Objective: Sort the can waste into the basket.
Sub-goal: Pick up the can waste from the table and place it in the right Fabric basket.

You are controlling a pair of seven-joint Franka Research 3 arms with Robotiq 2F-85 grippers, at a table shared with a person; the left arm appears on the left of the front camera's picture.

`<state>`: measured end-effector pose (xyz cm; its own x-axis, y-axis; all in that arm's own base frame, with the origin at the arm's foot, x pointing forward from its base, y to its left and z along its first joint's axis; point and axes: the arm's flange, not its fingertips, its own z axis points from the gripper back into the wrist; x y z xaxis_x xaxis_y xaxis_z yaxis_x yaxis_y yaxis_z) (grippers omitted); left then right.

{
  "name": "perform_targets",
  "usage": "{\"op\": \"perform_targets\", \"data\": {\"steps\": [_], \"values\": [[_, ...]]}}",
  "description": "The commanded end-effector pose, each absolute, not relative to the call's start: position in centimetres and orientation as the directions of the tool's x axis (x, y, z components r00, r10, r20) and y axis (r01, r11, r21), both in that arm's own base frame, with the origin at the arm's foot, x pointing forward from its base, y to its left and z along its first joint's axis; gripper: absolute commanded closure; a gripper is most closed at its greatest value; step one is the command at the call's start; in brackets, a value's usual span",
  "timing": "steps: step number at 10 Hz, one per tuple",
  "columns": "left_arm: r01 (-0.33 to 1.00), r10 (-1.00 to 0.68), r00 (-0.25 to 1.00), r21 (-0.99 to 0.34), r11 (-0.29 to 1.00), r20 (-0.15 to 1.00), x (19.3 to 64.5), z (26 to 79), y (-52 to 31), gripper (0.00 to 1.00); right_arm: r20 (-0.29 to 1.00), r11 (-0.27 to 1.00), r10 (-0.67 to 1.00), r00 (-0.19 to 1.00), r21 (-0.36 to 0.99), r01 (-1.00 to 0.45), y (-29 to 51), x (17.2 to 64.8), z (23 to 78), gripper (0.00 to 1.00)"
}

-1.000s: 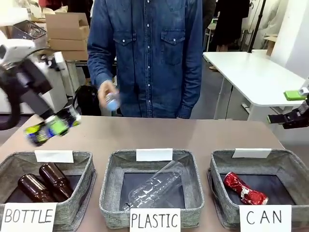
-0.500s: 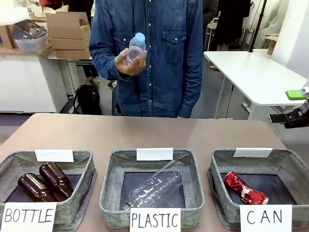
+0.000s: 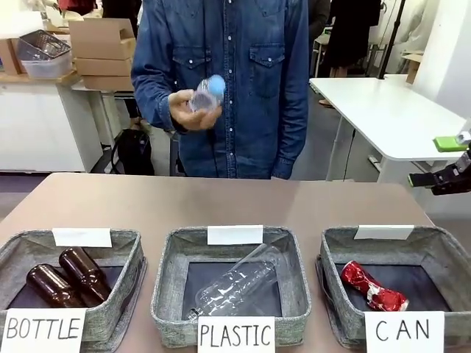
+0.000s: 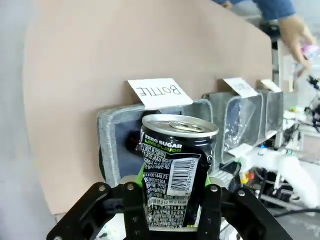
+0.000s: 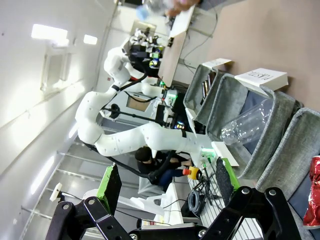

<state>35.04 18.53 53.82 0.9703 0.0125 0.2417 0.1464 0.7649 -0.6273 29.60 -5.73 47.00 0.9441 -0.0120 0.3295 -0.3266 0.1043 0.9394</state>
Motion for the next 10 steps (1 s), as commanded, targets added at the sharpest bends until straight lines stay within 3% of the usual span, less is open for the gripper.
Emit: {"op": "perform_targets", "data": {"steps": [1,3,4,5,6,10], "values": [[0.096,0.067,0.972,-0.634,0.768,0.227,35.2,53.6,19.3,0.62,0.354,0.097,-0.006,0.935,0.931,-0.352,-5.8,29.7,47.1,0.00],[0.214,-0.086,0.975,-0.765,0.607,0.204,37.9,51.5,10.7,0.62,0.354,0.097,-0.006,0.935,0.931,-0.352,-5.8,29.7,47.1,0.00],[0.269,-0.123,0.962,-0.767,0.582,0.244,38.0,51.2,5.9,0.62,0.354,0.097,-0.006,0.935,0.931,-0.352,-5.8,29.7,47.1,0.00],[0.376,-0.280,0.924,-0.758,0.533,0.262,37.2,51.4,2.4,0.62,0.354,0.097,-0.006,0.935,0.931,-0.352,-5.8,29.7,47.1,0.00],[0.444,-0.316,0.895,-0.706,0.551,0.316,36.2,53.2,3.7,0.62,0.354,0.097,-0.006,0.935,0.931,-0.352,-5.8,29.7,47.1,0.00],[0.296,-0.029,0.929,-0.694,0.656,0.369,28.9,56.3,17.9,0.62,0.354,0.097,-0.006,0.935,0.931,-0.352,-5.8,29.7,47.1,0.00]]}}
